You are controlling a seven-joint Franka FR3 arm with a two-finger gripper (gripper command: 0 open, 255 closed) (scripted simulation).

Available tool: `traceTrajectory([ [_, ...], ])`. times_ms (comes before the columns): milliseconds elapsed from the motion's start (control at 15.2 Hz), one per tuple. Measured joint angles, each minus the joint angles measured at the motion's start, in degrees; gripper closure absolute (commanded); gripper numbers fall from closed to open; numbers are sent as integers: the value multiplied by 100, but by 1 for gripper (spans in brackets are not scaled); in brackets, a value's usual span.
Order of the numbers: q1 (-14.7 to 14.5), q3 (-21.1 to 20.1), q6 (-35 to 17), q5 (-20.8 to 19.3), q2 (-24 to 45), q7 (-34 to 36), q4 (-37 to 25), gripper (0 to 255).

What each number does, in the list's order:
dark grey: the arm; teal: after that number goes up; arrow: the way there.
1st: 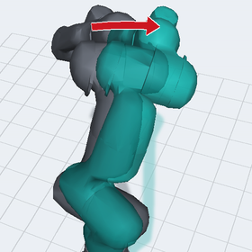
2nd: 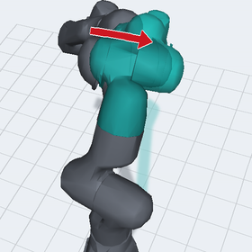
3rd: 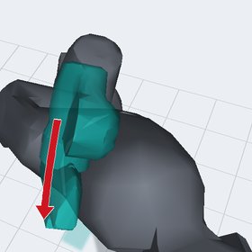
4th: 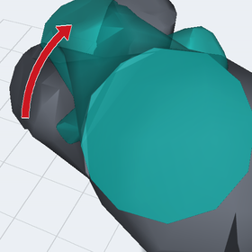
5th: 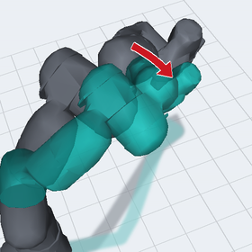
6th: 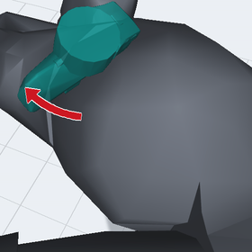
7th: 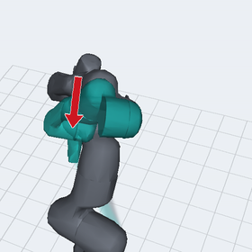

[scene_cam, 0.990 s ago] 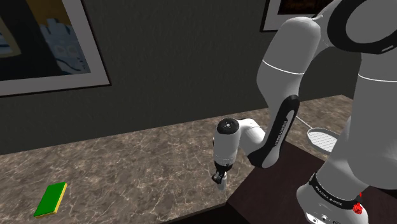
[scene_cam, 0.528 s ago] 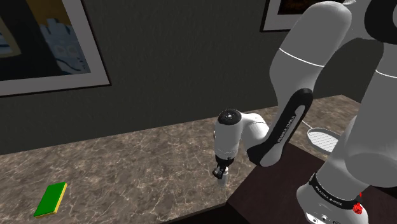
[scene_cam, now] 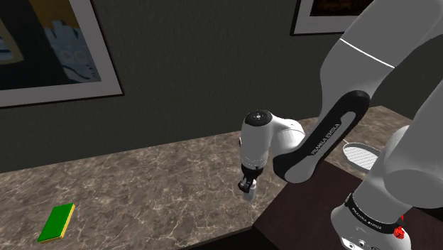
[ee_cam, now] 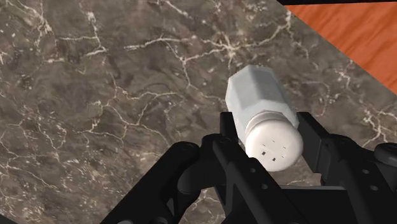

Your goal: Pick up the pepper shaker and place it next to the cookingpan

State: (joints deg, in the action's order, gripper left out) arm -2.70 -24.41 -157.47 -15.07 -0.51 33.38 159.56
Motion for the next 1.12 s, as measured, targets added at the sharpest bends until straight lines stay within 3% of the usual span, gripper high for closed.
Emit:
traceTrajectory([
  [594, -321, 28, 877, 1177, -963, -858, -36, 255],
  [1122, -529, 213, 1691, 1620, -1694, -1266, -162, 255],
])
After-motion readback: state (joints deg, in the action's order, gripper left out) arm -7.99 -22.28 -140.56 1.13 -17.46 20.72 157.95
